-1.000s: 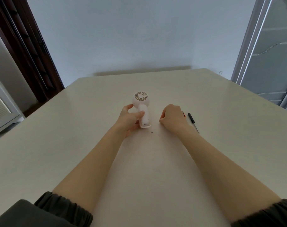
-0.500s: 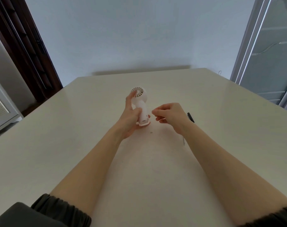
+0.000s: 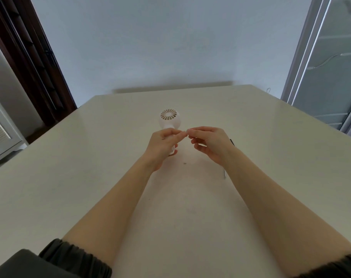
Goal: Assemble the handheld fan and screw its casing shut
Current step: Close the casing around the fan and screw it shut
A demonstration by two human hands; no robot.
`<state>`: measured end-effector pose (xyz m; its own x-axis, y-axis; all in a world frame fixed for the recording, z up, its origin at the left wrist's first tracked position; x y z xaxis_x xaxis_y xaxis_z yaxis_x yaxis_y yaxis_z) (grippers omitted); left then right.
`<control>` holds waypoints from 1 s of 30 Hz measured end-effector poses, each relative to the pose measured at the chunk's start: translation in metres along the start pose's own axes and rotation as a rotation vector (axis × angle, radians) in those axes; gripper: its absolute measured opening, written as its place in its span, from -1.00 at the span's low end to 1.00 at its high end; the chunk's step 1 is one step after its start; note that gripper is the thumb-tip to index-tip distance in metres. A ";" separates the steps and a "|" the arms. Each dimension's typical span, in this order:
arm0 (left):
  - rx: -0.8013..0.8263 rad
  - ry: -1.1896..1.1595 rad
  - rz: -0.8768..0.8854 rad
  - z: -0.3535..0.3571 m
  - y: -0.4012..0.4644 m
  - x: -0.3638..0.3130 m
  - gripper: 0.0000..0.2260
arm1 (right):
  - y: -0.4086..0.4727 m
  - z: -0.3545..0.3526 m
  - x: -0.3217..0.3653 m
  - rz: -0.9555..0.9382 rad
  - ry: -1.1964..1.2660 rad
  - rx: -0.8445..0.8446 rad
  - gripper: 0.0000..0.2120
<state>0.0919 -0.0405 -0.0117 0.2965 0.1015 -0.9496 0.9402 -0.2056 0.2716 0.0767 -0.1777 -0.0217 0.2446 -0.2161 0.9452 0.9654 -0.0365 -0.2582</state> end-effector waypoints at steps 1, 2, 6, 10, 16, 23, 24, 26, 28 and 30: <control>-0.005 -0.010 -0.008 0.000 0.000 0.000 -0.82 | 0.000 0.000 0.001 -0.009 -0.011 0.003 -0.97; -0.012 -0.023 -0.017 0.000 -0.001 0.001 -0.82 | -0.001 0.001 0.002 -0.017 -0.023 0.006 -0.97; -0.045 -0.066 -0.072 -0.004 -0.002 0.006 -0.79 | -0.001 -0.001 0.005 -0.062 -0.076 -0.034 -0.88; -0.051 -0.107 -0.105 -0.004 -0.003 0.008 -0.81 | -0.002 -0.002 0.011 -0.121 -0.091 -0.068 -0.92; -0.047 -0.126 -0.122 -0.003 -0.002 0.011 -0.83 | -0.006 0.001 0.019 -0.224 -0.180 -0.095 -0.97; -0.059 -0.158 -0.125 -0.003 0.001 0.014 -0.91 | -0.015 -0.041 0.038 -0.322 -0.580 -0.613 -0.91; -0.059 -0.160 -0.126 -0.003 0.001 0.015 -0.91 | -0.013 -0.046 0.035 -0.288 -0.651 -0.643 -0.91; -0.058 -0.157 -0.126 -0.003 0.001 0.015 -0.93 | -0.007 -0.053 0.028 -0.205 -0.770 -0.665 -0.87; -0.058 -0.149 -0.122 -0.003 0.001 0.016 -0.94 | -0.004 -0.056 0.024 -0.139 -0.848 -0.663 -0.78; -0.056 -0.142 -0.121 -0.003 0.001 0.017 -0.94 | -0.004 -0.057 0.024 -0.114 -0.868 -0.665 -0.73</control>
<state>0.0981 -0.0360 -0.0267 0.1582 -0.0171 -0.9873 0.9765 -0.1454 0.1590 0.0738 -0.2379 -0.0095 0.3896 0.5722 0.7217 0.8084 -0.5879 0.0297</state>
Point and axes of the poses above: each hand's wrist, its own y-axis towards the middle knuckle, its own z-axis out of the palm, x = y × z, the point moved 10 cm from there along y, towards the middle knuckle, and after that the axes turned 12 degrees about z, right-handed, at the moved point
